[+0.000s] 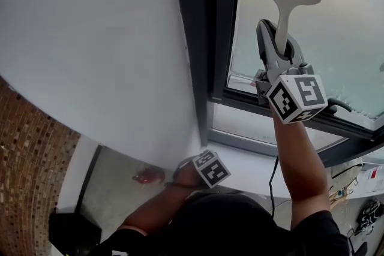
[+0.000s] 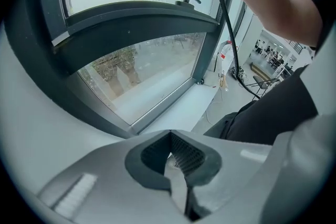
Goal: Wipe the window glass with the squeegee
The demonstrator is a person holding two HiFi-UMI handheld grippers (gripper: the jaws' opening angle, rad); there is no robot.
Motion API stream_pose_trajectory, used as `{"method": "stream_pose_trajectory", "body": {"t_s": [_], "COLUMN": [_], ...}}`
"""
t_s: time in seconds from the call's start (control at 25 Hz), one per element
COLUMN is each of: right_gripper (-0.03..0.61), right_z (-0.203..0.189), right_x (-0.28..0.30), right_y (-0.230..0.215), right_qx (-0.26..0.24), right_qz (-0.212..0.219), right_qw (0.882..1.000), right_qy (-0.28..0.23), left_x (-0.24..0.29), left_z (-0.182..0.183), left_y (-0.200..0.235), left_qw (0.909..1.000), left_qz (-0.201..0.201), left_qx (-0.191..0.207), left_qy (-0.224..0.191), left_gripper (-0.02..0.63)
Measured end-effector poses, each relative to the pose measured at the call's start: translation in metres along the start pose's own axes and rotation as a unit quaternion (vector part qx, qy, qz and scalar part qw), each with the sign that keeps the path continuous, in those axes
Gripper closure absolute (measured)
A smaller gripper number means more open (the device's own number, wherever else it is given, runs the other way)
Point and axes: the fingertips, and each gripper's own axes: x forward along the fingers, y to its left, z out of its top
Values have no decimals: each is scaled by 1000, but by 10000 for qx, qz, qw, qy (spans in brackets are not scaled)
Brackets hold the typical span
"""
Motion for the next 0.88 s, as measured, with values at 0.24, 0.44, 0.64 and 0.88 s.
{"method": "stream_pose_trajectory", "body": {"t_s": [0.24,0.44,0.64,0.88], "right_gripper": [551,552,552,554], "right_z": [-63,-93,-123,-170], "right_x": [-24,-37,-52,-75], "right_y": [11,19,27,33], "right_qx": [456,691,877,1179], "right_qz": [208,227,232,133], "right_qw": [9977,9950,9915,9846], "right_qy": [449,684,932,1288], "left_x": [6,7,8,8], "left_z": [0,2,0,-8], "left_y": [-5,-5,-9,-9], "left_qw": [9999,9999,9998,9998], "left_qz": [-120,-142,-207,-199], "left_qx": [86,79,43,-7], "left_qy": [57,42,-26,46], "left_gripper": [612,612,612,612]}}
